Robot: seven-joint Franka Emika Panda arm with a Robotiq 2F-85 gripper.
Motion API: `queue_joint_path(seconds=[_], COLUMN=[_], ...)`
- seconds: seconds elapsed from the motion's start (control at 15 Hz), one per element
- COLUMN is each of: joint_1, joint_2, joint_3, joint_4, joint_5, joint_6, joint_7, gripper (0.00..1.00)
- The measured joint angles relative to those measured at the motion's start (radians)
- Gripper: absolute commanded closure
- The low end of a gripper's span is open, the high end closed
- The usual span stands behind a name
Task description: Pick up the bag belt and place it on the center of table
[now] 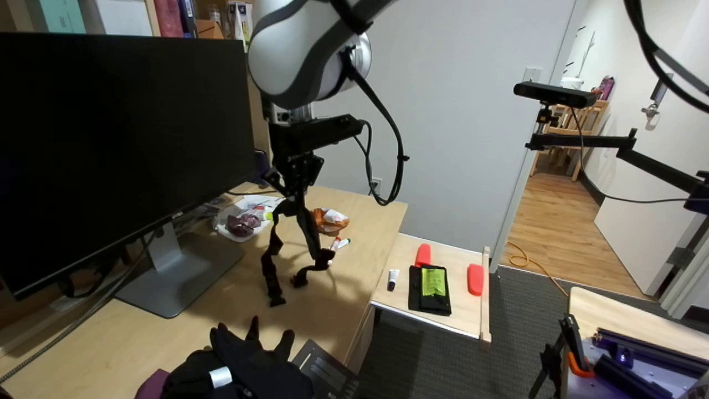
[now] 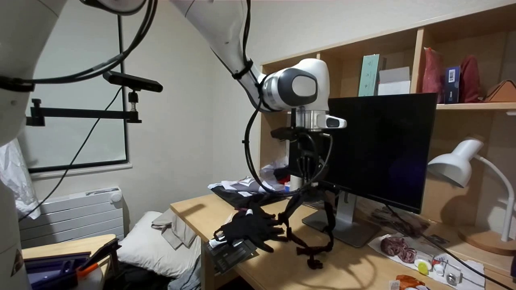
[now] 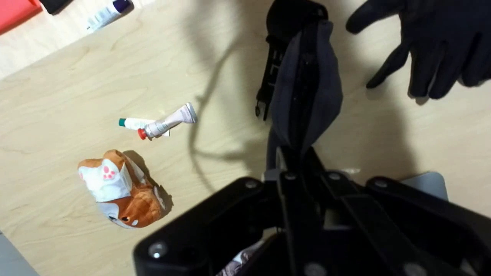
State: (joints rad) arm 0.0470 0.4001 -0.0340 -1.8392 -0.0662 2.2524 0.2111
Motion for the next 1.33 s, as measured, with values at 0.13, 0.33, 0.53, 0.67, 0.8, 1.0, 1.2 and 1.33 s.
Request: queue_joint_path(seconds=[0.13, 0.33, 0.53, 0.67, 0.8, 1.0, 1.2, 1.33], joint_1=[-0.003, -0.012, -0.023, -0.024, -0.024, -0.024, -0.020, -0.018], joint_2=[0.014, 0.033, 0.050, 0.063, 0.081, 0.116, 0.157, 0.185], joint_3=[0.001, 0.000, -0.006, -0.016, -0.028, -0.043, -0.063, -0.073], joint_4=[-0.020, -0.052, -0.094, -0.118, -0.130, -0.133, -0.129, -0.122], joint_5=[0.000, 0.000, 0.000, 0.000, -0.001, -0.001, -0.003, -0.003], joint_6=[0.009, 0.076, 0.162, 0.196, 0.215, 0.227, 0.228, 0.236], joint_7=[-0.068, -0.116, -0.130, -0.131, -0.131, -0.131, -0.117, -0.104], gripper=[0.92, 0.92, 0.92, 0.92, 0.92, 0.92, 0.92, 0.92])
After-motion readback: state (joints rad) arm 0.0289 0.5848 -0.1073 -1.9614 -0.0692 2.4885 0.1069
